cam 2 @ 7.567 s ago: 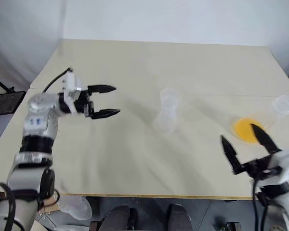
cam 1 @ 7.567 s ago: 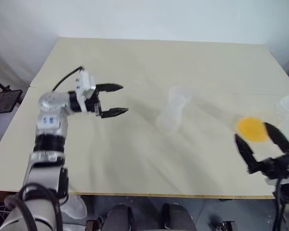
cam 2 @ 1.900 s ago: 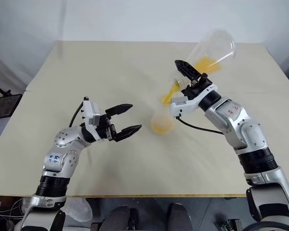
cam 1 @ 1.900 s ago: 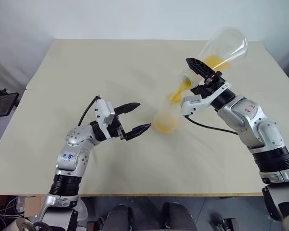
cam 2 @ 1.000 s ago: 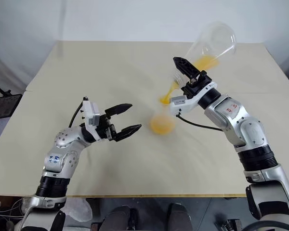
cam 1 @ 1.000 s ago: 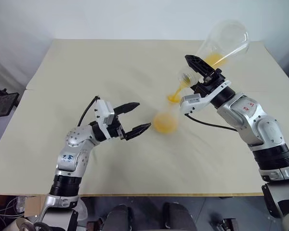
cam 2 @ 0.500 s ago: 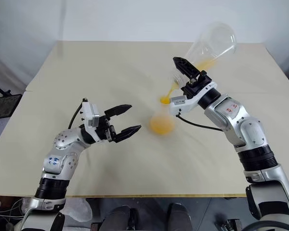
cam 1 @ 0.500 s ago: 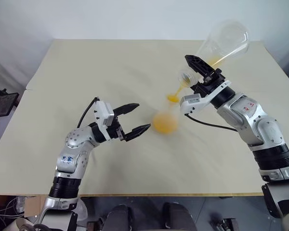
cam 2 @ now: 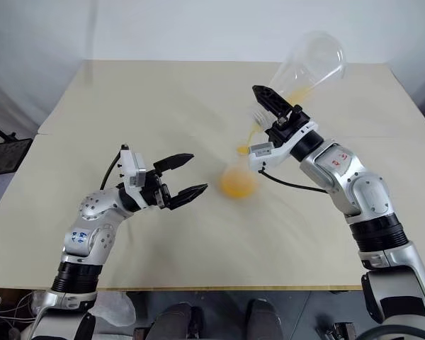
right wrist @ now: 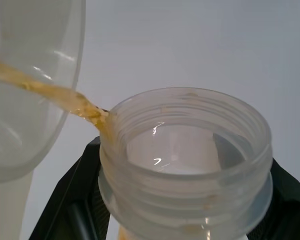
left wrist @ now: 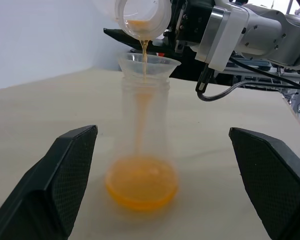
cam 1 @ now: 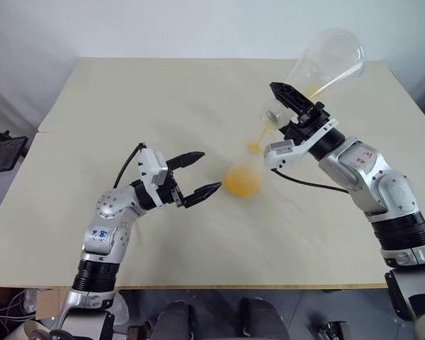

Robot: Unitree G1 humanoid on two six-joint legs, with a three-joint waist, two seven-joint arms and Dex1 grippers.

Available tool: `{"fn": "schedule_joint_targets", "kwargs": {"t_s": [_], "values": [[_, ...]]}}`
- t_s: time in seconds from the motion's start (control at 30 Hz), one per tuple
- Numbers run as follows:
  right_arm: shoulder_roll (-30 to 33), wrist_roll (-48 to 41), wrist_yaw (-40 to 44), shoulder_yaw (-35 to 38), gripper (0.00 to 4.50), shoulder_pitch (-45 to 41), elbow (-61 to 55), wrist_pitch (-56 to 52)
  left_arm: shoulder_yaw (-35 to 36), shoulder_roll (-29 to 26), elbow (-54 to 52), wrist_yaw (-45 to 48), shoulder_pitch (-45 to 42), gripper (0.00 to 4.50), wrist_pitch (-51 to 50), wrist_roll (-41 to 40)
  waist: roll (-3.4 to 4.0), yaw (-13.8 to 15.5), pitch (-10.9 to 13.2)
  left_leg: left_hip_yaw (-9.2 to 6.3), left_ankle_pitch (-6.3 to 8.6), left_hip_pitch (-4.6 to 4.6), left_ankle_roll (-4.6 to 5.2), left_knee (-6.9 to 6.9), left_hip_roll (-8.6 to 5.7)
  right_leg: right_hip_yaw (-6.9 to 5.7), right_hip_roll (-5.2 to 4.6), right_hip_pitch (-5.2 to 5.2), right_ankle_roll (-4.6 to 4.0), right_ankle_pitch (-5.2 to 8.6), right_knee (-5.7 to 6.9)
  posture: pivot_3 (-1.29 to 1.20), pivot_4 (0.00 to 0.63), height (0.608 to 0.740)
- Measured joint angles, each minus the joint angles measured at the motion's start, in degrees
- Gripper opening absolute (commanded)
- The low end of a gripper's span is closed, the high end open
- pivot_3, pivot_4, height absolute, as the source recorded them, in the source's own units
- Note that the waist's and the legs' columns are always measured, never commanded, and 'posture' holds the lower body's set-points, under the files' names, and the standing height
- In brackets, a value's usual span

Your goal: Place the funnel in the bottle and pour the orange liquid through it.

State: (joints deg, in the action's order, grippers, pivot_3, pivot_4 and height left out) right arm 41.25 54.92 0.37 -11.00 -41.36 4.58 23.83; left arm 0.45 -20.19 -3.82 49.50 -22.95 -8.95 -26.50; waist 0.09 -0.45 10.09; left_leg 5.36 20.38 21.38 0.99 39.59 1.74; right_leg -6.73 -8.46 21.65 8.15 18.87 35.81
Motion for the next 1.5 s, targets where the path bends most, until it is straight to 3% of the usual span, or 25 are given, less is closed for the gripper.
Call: {"fn": "schedule_joint_targets", "kwargs": {"t_s": [1.17,1.5], "values": [[1.0,6.0,-6.1,-1.7,2.75,-0.1,0.0,1.2,0.0,1.0,0.1,-0.9,0.0,4.50,1.5,0.1,0.00,0.0,0.0,0.00,0.00,0.00,-0.01,-0.01,0.01,0.00,0.00,0.00,0.00,0.00,-0.01,0.00,0.150,0.740],[0.9,-6.6,0.3,-0.1,2.75,1.1,0.0,1.1,0.0,1.0,0.1,-1.0,0.0,4.50,1.5,0.1,-0.01,0.0,0.0,-0.01,0.00,0.00,0.00,-0.01,0.01,-0.01,0.00,-0.02,0.00,0.00,-0.03,0.00,0.150,0.740]]}}
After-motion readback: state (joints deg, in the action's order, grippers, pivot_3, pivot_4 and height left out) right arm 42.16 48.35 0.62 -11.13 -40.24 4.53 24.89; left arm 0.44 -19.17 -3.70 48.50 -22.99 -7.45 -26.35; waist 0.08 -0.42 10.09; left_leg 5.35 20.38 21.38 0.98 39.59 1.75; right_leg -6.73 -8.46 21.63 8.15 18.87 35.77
